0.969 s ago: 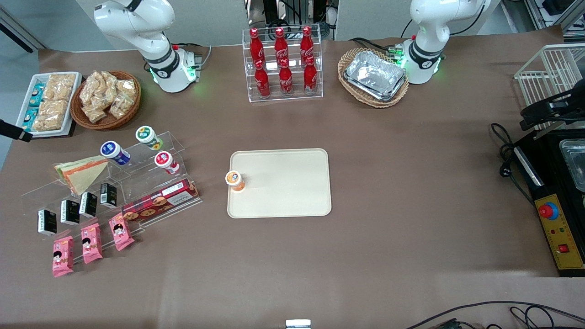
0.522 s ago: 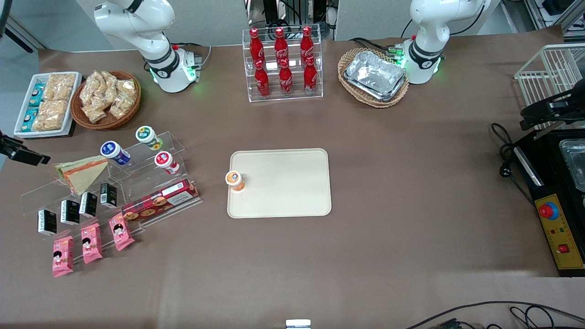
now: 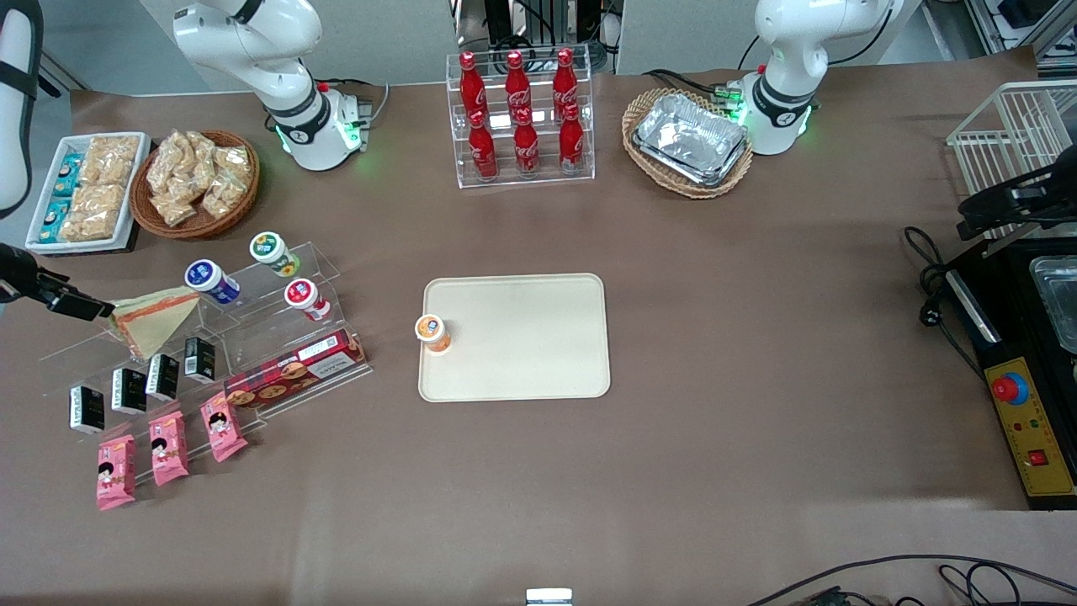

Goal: Place sandwich on tray
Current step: 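Move the right gripper over the packaged wedge sandwich beside the snack rack, then lower the right gripper and close it on the sandwich pack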

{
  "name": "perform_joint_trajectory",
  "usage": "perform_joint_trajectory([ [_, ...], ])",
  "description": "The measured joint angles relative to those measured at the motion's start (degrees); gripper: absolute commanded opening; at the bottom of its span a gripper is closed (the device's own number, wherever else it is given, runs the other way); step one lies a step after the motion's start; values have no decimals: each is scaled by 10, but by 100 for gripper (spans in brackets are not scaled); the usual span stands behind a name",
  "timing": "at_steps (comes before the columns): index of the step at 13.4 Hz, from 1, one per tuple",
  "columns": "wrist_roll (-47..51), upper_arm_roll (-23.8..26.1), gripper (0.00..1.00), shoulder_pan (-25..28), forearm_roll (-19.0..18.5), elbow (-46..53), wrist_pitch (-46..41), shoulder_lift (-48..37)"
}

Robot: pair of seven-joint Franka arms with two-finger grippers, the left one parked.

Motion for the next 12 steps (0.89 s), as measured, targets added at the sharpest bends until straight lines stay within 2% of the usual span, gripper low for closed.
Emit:
perform_joint_trajectory([
  [8, -11, -12, 100, 0, 0, -76, 124, 6],
  [12, -14, -15, 100, -12, 11, -85, 180, 50],
])
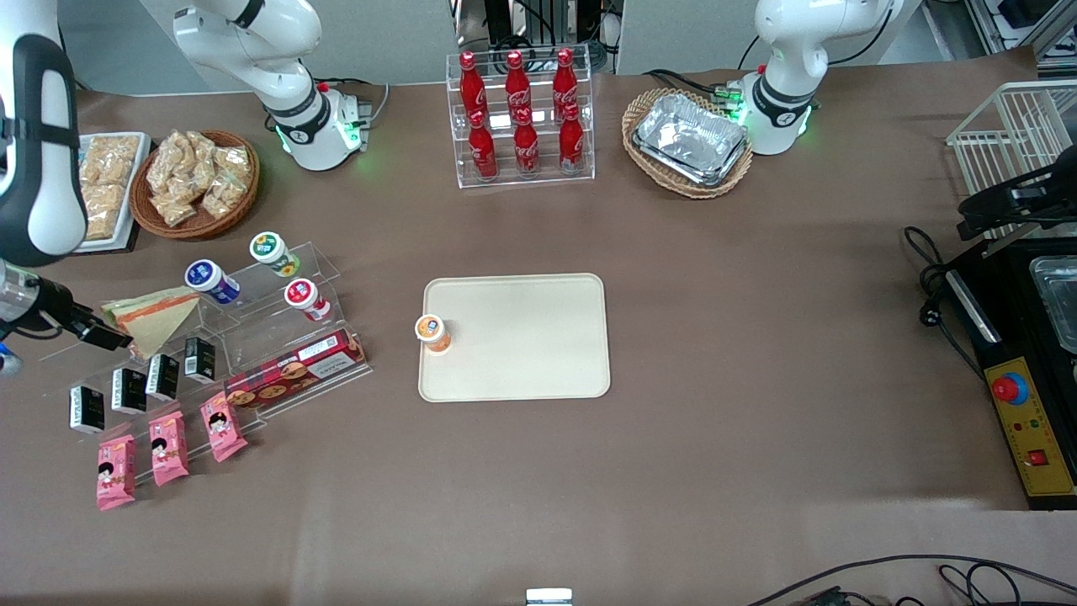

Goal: Place sandwich on tray
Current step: 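Lower the right gripper and close it on the sandwich pack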

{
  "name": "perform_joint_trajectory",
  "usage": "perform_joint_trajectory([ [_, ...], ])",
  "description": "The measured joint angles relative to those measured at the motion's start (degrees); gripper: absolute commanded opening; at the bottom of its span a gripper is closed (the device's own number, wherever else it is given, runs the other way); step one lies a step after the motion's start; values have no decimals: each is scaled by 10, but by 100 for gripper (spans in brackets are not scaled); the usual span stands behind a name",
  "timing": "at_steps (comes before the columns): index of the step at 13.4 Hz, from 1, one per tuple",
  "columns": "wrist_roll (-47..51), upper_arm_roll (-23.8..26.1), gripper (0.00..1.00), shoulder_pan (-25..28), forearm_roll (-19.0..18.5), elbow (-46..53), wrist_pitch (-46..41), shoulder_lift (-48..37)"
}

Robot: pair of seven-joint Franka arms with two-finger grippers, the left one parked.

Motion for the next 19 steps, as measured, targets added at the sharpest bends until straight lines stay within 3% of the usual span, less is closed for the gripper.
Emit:
perform_joint_trajectory([
  [3, -11, 0, 100, -4, 21, -9, 27, 26],
  [8, -11, 0, 100, -4, 23, -24, 31, 21],
  [9, -11, 0, 86, -4, 23, -27, 31, 19],
  [10, -12, 0, 64, -4, 23, -29, 31, 16],
  [13, -21, 0, 13, -4, 23, -31, 31, 13],
  [14, -27, 0, 0, -4, 23, -33, 31, 12],
  [19, -52, 0, 0, -4, 23, -34, 28, 9],
])
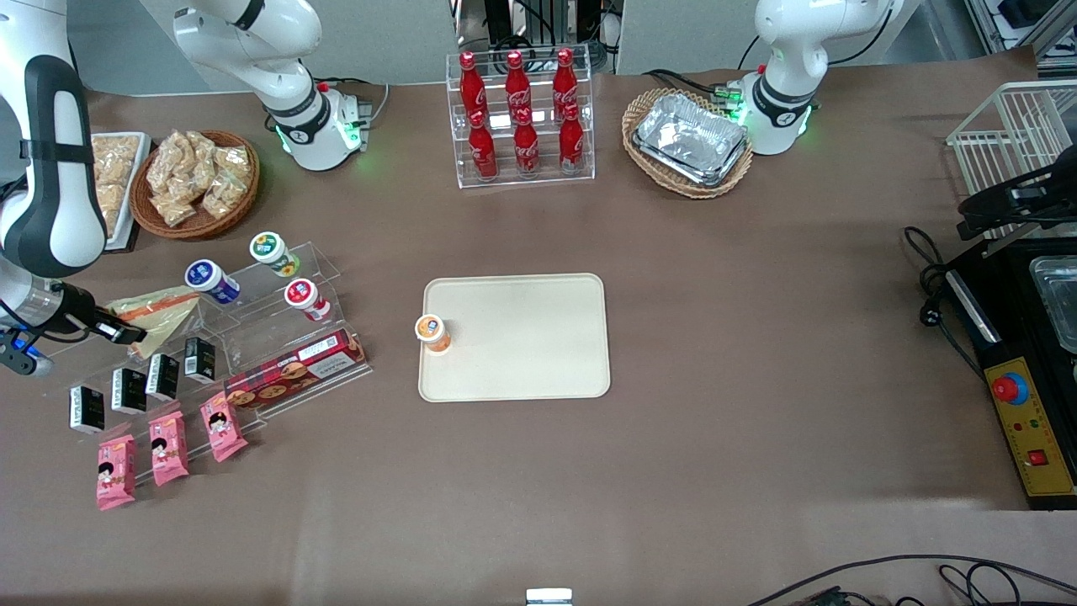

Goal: Place sandwich on tray
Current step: 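Lower the right gripper and close it on the sandwich pack, then lift the sandwich and carry it toward the cream tray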

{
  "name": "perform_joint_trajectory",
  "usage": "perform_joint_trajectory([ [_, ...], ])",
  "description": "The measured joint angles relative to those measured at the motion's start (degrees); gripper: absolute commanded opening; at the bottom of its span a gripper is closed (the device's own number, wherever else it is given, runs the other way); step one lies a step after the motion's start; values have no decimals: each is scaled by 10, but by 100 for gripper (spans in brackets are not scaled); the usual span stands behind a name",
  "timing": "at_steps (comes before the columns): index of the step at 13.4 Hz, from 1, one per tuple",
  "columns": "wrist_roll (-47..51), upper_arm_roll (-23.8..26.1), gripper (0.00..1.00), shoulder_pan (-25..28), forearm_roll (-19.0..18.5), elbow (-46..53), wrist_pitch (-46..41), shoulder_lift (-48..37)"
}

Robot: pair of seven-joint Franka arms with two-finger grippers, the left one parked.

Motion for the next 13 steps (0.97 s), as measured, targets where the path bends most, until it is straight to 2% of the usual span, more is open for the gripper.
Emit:
perform_joint_trajectory([
  [7, -3, 2, 0, 2, 0, 2, -9, 0],
  [10, -3, 5, 0, 4, 1, 40, -71, -1],
  [13, -3, 22, 0, 10, 19, 119, -152, -2],
])
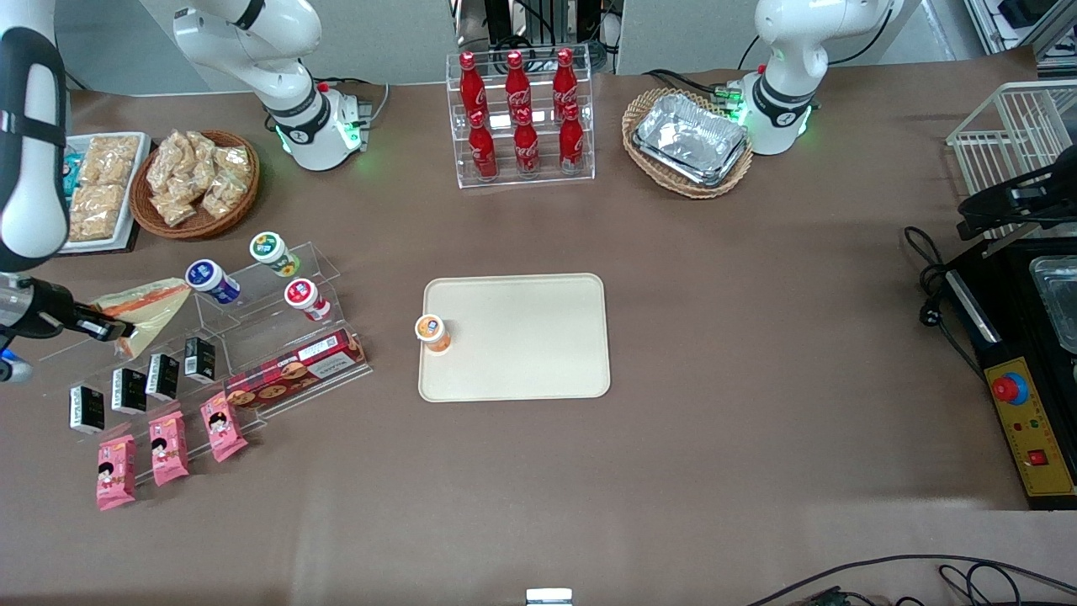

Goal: Place sandwich on tray
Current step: 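Lift the sandwich and carry it toward the cream tray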

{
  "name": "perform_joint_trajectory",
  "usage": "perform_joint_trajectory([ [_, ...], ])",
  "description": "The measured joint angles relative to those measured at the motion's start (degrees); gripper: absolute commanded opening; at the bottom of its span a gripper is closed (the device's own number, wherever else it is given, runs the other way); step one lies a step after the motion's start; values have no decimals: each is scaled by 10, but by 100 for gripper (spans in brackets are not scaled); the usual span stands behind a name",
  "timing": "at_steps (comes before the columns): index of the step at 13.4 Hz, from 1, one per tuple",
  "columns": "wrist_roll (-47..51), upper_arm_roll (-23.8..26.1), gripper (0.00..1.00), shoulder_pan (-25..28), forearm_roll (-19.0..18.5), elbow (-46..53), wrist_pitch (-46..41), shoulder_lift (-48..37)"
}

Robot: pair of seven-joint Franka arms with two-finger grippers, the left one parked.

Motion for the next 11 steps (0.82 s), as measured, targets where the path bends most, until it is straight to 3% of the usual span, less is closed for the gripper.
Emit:
perform_joint_trajectory([
  [5, 51, 6, 0, 72, 14, 91, -63, -1],
  [11, 316, 10, 0, 223, 21, 110, -65, 4],
])
